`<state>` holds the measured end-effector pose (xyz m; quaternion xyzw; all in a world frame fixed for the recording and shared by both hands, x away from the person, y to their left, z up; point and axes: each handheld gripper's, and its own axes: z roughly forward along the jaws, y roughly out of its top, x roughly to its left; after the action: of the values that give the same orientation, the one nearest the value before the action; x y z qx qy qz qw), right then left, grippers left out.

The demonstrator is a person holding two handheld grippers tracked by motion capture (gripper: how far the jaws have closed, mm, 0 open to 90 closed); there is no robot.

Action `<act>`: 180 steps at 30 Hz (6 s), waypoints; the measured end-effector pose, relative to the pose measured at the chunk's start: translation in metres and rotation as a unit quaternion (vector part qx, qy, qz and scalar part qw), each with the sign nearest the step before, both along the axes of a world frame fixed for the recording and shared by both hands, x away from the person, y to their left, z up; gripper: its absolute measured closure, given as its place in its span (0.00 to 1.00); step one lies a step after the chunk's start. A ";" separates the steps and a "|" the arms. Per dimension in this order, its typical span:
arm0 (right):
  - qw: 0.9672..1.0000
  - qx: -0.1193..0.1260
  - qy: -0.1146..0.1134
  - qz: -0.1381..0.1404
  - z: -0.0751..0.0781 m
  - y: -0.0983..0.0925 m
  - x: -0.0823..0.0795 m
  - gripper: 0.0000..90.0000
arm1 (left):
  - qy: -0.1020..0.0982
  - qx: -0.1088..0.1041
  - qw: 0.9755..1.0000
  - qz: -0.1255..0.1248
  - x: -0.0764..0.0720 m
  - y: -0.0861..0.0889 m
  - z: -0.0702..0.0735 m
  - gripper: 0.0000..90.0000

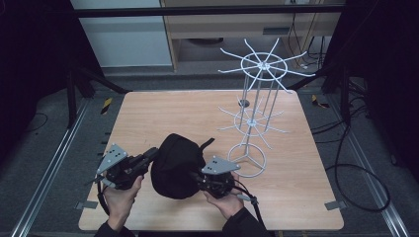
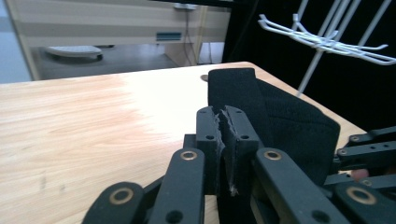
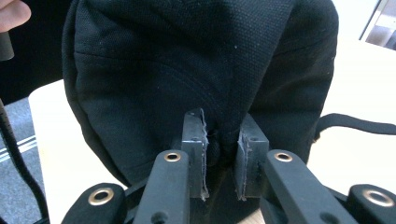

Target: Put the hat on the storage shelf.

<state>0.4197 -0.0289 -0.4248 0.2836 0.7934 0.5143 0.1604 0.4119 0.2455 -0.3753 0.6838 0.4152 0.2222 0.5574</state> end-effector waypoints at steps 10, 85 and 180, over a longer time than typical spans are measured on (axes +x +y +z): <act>1.000 -0.006 0.008 -0.023 0.005 0.017 0.005 0.87 | 0.003 -0.001 1.000 -0.003 -0.009 0.017 -0.006 0.56; 0.985 -0.046 -0.001 -0.164 -0.032 -0.170 -0.026 0.51 | 0.087 0.201 0.972 -0.090 0.042 0.008 -0.059 0.28; 0.965 -0.066 0.016 -0.255 -0.050 -0.219 -0.009 0.52 | -0.223 -0.229 0.947 -0.036 0.009 0.009 0.145 0.95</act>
<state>0.4102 -0.2479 -0.4748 0.4733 0.7294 0.3987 0.2916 0.4209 0.2543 -0.2306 0.4857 0.2952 0.2475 0.7846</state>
